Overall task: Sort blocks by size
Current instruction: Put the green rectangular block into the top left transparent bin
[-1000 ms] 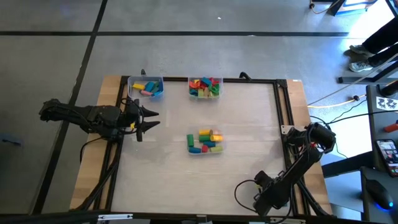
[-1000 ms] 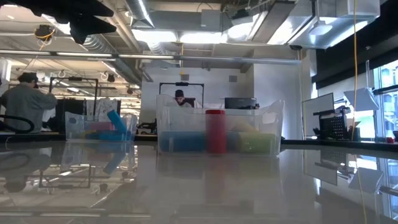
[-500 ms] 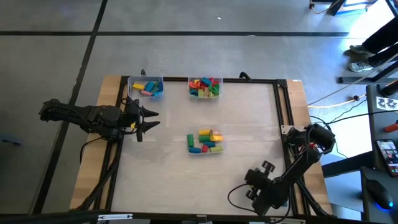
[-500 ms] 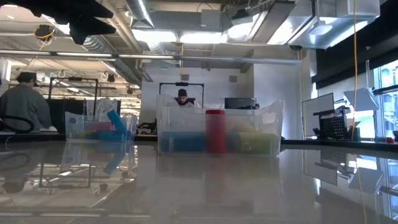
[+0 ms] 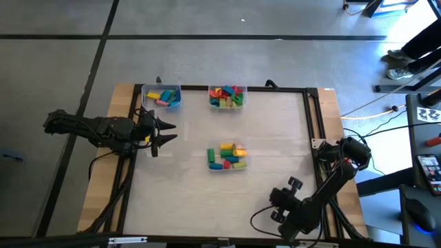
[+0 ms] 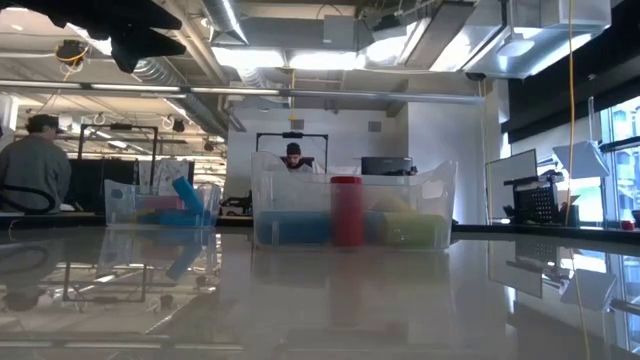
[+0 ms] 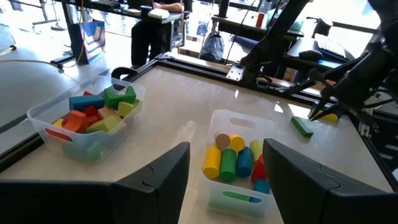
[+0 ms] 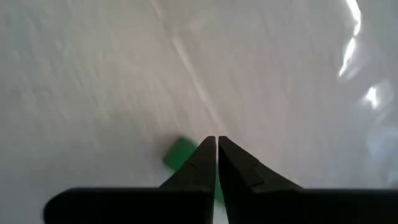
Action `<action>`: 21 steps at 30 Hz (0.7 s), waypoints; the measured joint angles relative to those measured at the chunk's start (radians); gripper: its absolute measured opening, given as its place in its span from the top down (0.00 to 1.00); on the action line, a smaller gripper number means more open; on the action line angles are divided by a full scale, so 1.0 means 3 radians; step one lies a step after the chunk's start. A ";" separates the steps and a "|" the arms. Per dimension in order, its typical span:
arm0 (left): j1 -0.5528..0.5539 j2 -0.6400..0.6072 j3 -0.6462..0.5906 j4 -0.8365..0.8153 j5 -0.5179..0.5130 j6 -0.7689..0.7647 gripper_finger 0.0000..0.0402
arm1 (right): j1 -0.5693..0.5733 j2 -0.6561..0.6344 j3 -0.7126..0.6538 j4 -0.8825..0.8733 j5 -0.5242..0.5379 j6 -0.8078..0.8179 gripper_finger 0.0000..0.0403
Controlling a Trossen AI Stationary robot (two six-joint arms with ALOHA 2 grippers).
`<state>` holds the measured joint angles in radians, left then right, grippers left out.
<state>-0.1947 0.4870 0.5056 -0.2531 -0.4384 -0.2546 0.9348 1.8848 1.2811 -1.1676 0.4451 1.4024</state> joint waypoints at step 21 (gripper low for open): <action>0.0000 0.0001 0.0000 0.0001 0.0000 0.0000 0.51 | -0.0297 -0.0003 -0.0143 -0.0100 -0.1021 -0.1206 0.33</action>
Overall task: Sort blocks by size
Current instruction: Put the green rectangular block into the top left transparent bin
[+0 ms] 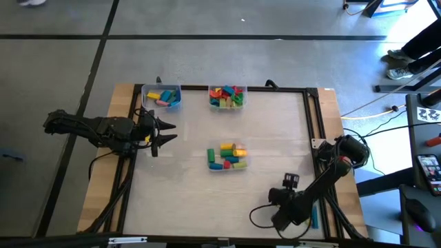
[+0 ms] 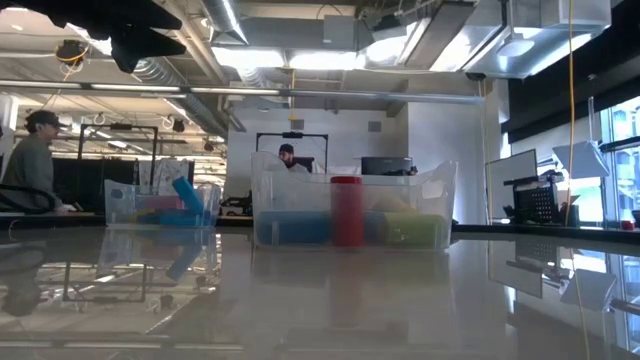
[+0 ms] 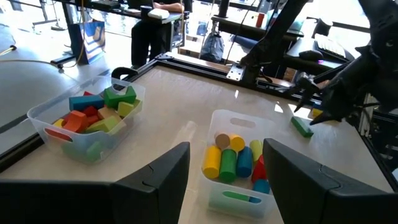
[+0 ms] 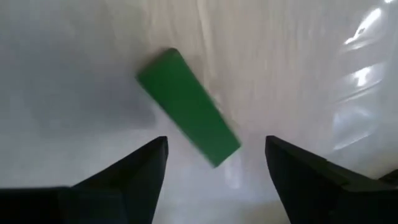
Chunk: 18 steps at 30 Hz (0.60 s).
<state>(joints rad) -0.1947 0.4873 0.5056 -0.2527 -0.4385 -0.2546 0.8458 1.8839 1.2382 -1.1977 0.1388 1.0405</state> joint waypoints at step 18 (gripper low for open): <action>0.0000 0.0000 0.0000 -0.0027 0.0000 0.0018 0.51 | -0.0407 -0.0022 -0.0375 0.0593 -0.0509 -0.1104 0.56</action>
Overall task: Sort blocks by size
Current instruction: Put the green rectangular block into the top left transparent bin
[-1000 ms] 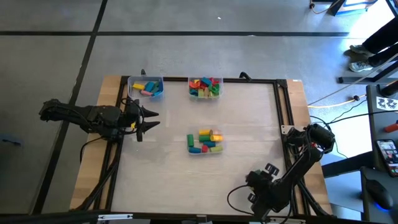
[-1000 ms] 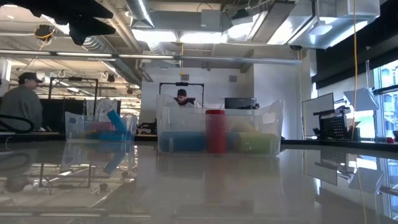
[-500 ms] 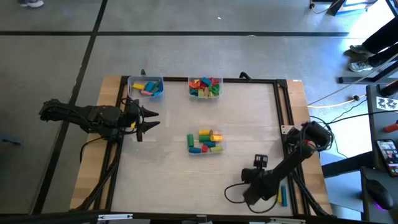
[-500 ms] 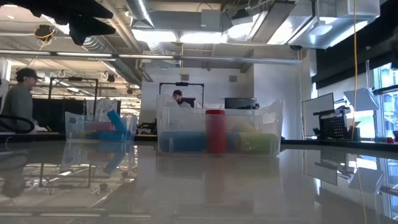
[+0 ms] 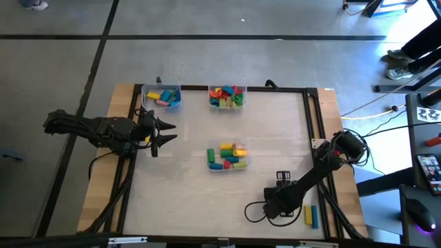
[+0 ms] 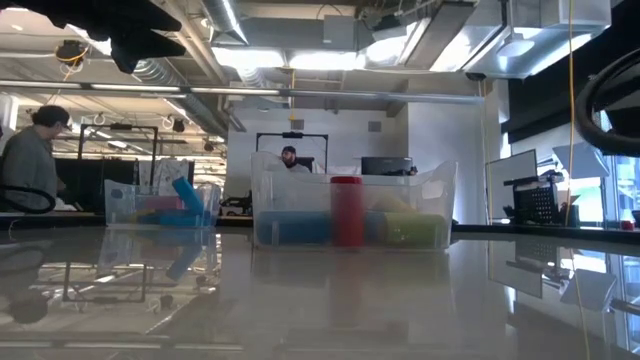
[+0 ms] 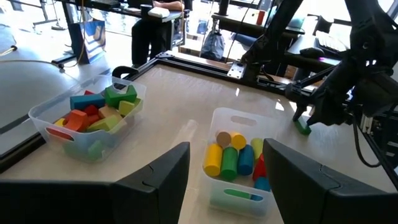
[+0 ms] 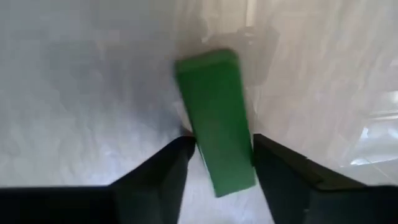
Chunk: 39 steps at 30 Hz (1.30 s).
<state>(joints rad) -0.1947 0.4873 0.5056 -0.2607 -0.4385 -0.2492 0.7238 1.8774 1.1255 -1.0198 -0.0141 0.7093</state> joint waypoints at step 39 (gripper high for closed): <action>0.0000 -0.0003 0.0000 0.0163 0.0001 0.0272 0.51 | -0.1005 0.0022 0.1382 0.0068 0.1964 -0.1179 0.72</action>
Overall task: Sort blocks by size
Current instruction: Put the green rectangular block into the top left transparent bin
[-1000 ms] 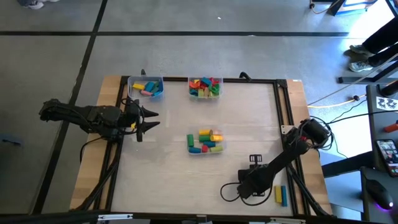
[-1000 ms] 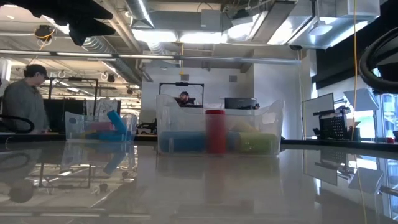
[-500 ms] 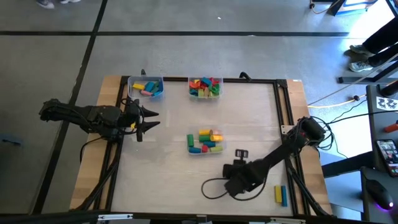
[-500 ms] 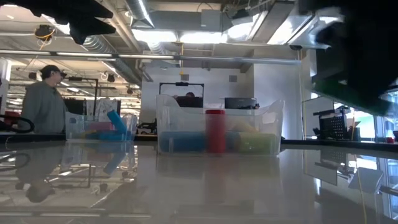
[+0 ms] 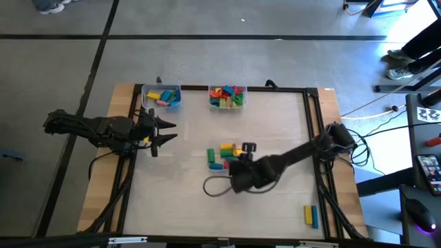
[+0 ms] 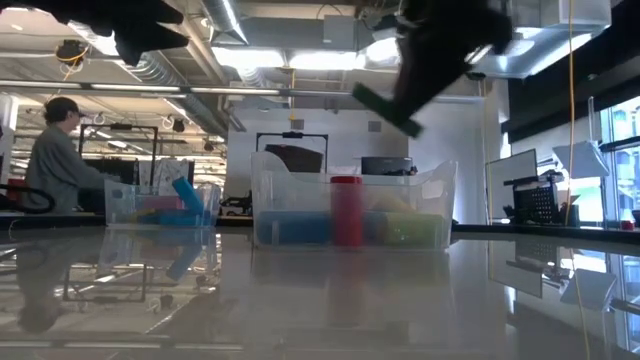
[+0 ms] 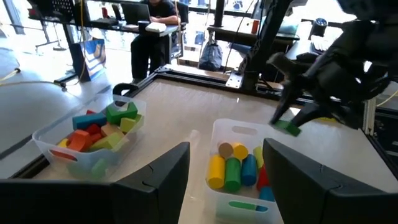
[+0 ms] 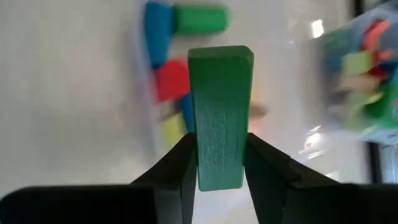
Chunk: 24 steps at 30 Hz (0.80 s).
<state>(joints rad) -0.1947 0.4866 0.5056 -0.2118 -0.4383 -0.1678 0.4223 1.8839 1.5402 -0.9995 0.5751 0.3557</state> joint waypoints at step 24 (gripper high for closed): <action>0.0000 0.0022 0.0001 0.0435 -0.0001 0.0239 0.51 | -0.1724 0.0236 -0.0155 0.3391 -0.0800 -0.1305 0.72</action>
<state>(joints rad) -0.1947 0.4931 0.5060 -0.0813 -0.4385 -0.0960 -0.0948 1.9548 1.4937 0.0179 0.3349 -0.0357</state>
